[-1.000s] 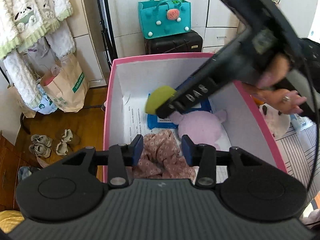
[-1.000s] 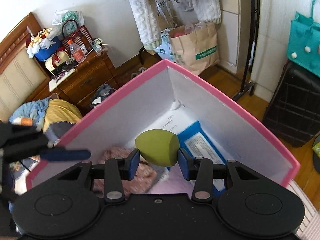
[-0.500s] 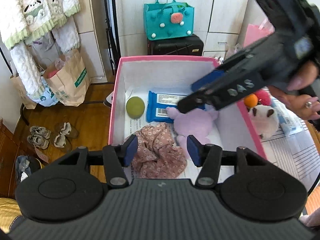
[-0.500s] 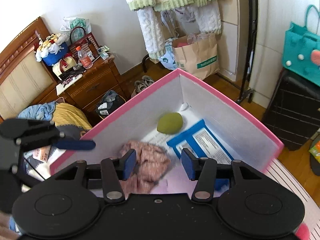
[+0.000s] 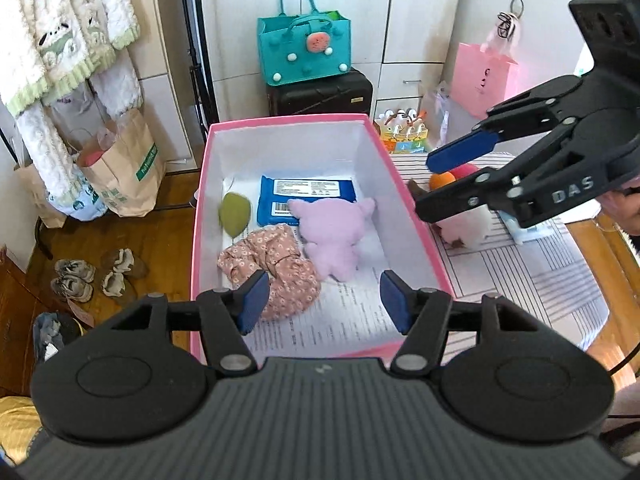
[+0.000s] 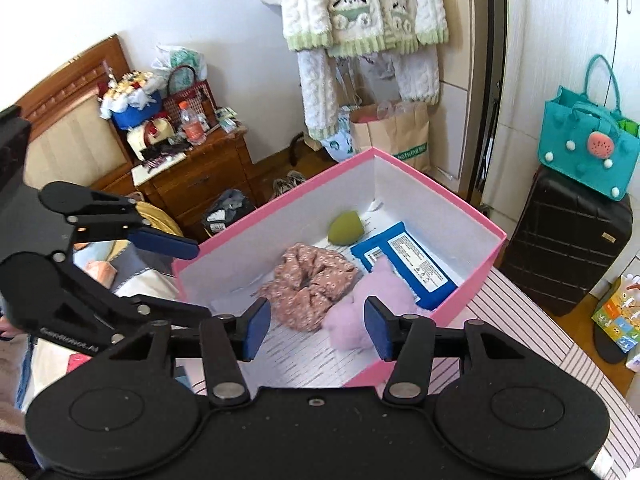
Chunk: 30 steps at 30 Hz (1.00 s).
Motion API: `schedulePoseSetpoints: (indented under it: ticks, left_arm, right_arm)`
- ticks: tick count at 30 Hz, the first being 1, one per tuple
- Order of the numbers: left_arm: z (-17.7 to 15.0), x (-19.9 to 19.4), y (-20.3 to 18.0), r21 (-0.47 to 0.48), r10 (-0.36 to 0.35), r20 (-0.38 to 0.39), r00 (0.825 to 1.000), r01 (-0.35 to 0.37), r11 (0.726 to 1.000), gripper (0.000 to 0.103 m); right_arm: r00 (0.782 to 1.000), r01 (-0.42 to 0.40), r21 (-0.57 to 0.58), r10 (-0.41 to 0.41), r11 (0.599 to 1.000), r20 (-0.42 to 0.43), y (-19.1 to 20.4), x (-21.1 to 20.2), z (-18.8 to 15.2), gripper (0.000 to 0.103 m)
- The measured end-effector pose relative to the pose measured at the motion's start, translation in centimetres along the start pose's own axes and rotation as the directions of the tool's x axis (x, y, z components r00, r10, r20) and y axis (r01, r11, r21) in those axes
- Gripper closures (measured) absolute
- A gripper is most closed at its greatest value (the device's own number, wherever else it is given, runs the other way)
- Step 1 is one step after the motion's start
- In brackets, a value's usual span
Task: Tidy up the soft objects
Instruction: 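Withdraw both open tools up and away from the pink box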
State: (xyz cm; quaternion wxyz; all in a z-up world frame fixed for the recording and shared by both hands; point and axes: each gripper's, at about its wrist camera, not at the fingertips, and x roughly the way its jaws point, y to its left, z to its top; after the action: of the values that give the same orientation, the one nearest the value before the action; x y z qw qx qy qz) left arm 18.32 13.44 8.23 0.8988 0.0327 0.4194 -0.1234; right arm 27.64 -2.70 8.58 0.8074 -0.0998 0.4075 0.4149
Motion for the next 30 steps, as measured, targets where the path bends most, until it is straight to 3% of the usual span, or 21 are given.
schedulePoseSetpoints:
  ticks: [6,13,16,22,30]
  left_arm:
    - [-0.6,-2.0,-2.0,0.051,0.023,0.021,1.0,-0.024,0.998,0.038]
    - [-1.7,-4.8,-4.1,0.08,0.025,0.034,0.999,-0.028,0.996,0.027]
    - [-2.4,-6.0,-5.4,0.104,0.028,0.056,0.998,-0.034,0.994,0.02]
    - [-4.4,-7.4,-8.0,0.122,0.027,0.115,0.993,-0.041,0.992,0.017]
    - [-7.6,-7.7,-13.2,0.207,-0.07,0.178,0.982,0.032,0.978,0.011]
  right_arm:
    - [0.998,0.032,-0.021,-0.031,0.999,0.048,1.1,-3.2,-2.1,0.043]
    - [0.994,0.062,-0.025,-0.059,0.998,0.095,1.7,-7.0,-5.2,0.041]
    - [0.992,0.065,-0.024,-0.062,0.998,0.112,1.8,-8.6,-6.9,0.04]
    - [0.986,0.095,0.001,-0.094,0.996,0.137,1.5,-11.0,-11.2,0.036]
    - [0.981,0.107,0.057,-0.114,0.993,0.154,-0.1,-12.2,-16.7,0.033]
